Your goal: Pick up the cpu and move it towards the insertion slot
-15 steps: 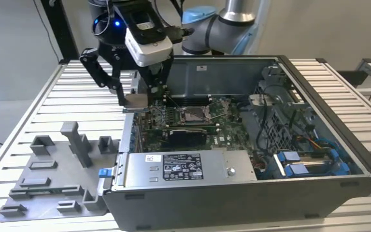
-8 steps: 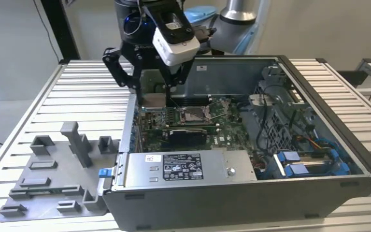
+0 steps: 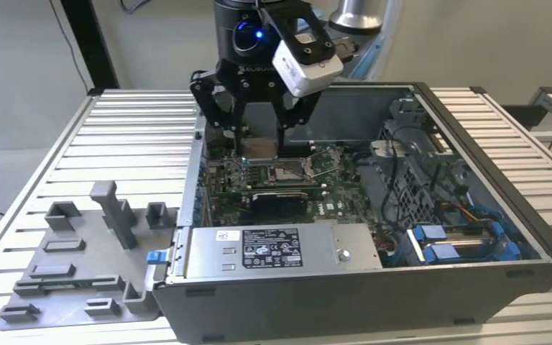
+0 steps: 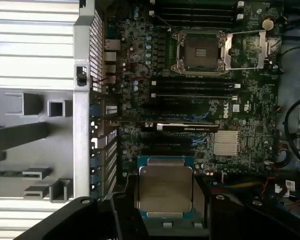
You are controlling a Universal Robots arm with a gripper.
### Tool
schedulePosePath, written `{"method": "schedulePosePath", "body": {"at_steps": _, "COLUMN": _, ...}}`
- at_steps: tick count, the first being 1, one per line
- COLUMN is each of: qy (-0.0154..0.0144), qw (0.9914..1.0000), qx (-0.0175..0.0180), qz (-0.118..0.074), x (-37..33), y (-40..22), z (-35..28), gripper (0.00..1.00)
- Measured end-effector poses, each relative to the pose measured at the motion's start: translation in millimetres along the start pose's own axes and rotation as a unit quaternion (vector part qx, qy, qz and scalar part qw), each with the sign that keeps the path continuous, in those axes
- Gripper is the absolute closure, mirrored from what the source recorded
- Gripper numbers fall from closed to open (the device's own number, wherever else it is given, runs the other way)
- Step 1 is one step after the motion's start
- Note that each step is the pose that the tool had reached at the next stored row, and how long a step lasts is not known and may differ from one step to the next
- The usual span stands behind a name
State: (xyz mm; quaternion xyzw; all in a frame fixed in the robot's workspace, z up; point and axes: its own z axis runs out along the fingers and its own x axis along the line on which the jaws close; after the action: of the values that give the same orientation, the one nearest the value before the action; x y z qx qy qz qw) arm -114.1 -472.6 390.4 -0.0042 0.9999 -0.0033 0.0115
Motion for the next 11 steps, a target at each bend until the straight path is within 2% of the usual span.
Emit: {"method": "schedulePosePath", "body": {"at_steps": 11, "qy": -0.002, "qw": 1.0, "qx": 0.0, "qz": 0.0, "x": -49.9, "y": 0.5, "z": 1.2, "gripper": 1.0}}
